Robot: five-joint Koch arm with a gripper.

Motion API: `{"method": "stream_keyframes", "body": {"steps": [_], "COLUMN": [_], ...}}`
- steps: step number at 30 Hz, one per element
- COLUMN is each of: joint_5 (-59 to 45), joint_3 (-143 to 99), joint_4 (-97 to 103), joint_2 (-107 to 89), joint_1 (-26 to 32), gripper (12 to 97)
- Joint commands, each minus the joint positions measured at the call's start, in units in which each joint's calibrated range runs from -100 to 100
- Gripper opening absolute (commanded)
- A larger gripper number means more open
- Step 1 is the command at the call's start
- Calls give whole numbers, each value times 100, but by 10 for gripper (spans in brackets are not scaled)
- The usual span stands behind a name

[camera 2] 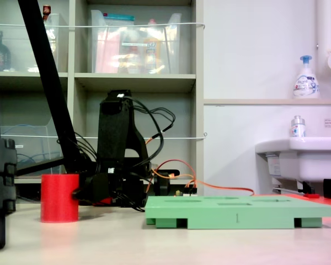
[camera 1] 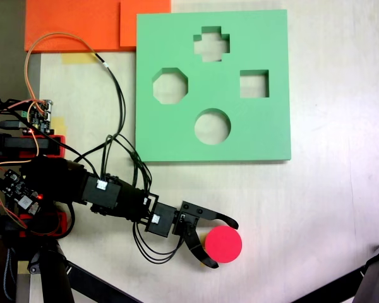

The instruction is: Put the cylinder block into the corresponding hole

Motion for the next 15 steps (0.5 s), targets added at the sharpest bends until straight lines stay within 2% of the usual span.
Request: {"method": "stream_keyframes", "body": {"steps": [1,4,8,10,15], "joint_5": [-34,-44,-63,-107,-142], "joint_3": [166,196,196,196,166], "joint_4": [3,3,3,3,-7], "joint_2": [-6,-6,-6,-6,-62], "joint_1": [-5,-5,0,5,15], "gripper": [452,364,297,230,226]}}
